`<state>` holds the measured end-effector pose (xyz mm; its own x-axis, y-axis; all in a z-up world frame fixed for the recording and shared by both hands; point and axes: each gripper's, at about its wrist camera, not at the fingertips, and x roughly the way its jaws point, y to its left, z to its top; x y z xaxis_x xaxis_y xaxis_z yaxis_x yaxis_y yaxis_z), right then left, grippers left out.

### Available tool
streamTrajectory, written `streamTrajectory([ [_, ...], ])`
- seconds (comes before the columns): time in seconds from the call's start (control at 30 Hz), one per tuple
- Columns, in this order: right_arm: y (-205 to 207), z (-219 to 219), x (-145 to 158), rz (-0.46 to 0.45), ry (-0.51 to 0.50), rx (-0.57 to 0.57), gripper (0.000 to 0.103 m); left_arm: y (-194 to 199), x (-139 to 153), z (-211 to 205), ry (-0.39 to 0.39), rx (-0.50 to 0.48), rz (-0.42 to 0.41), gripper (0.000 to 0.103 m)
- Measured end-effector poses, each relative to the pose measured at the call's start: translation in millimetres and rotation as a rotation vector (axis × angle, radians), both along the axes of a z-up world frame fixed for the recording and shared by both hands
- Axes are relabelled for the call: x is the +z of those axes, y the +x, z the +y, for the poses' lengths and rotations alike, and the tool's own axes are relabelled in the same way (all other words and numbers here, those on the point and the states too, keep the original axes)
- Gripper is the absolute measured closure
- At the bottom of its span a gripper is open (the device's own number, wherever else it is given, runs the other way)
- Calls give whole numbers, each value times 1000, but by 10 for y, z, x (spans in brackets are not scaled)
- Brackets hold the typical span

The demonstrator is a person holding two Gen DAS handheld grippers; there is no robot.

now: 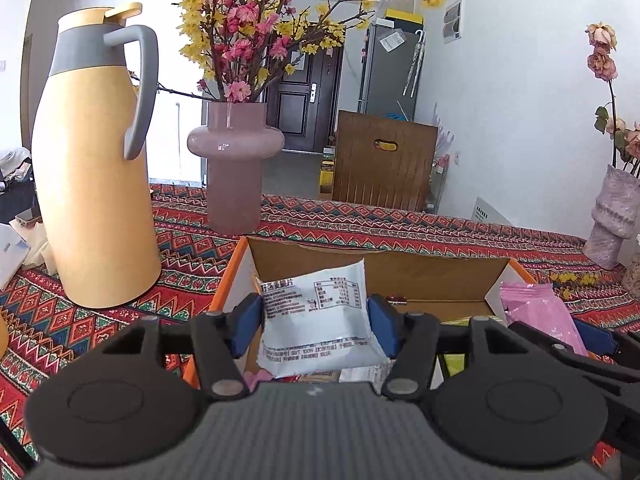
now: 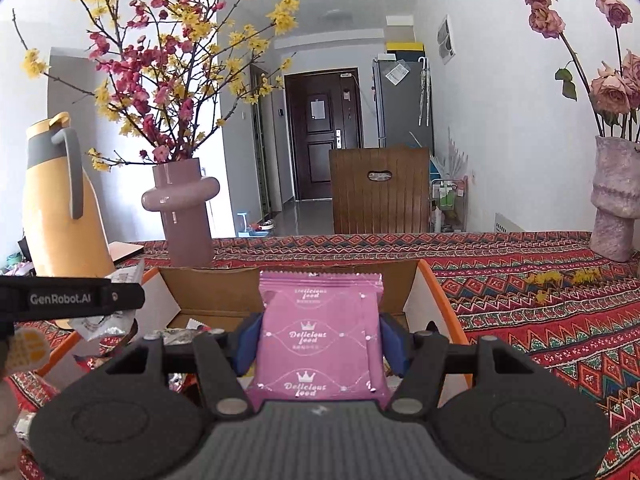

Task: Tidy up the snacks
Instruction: 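Lower both packets into the box and open both grippers, then withdraw both open grippers from the box toward the loose snacks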

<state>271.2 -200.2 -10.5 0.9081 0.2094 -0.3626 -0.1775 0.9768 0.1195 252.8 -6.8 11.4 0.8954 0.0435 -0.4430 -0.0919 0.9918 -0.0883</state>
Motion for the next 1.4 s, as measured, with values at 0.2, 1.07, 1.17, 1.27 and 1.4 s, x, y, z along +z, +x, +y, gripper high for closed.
streamTrajectory([
  [0.2,2,-63,8,0,26,-23,26,-22,21,23,-11,24,-22,17],
  [1.07,-281,-101,293,-76,21,-56,0,-398,383,146,-94,47,-81,0],
  [1.17,-413,-76,349,-84,14,-49,0,-524,443,149,-93,32,-89,0],
  [1.27,-565,-44,386,-89,8,-46,0,-660,481,177,-94,22,-94,0],
  [1.4,-740,-10,410,-82,10,-39,0,-861,493,253,-105,14,-95,0],
])
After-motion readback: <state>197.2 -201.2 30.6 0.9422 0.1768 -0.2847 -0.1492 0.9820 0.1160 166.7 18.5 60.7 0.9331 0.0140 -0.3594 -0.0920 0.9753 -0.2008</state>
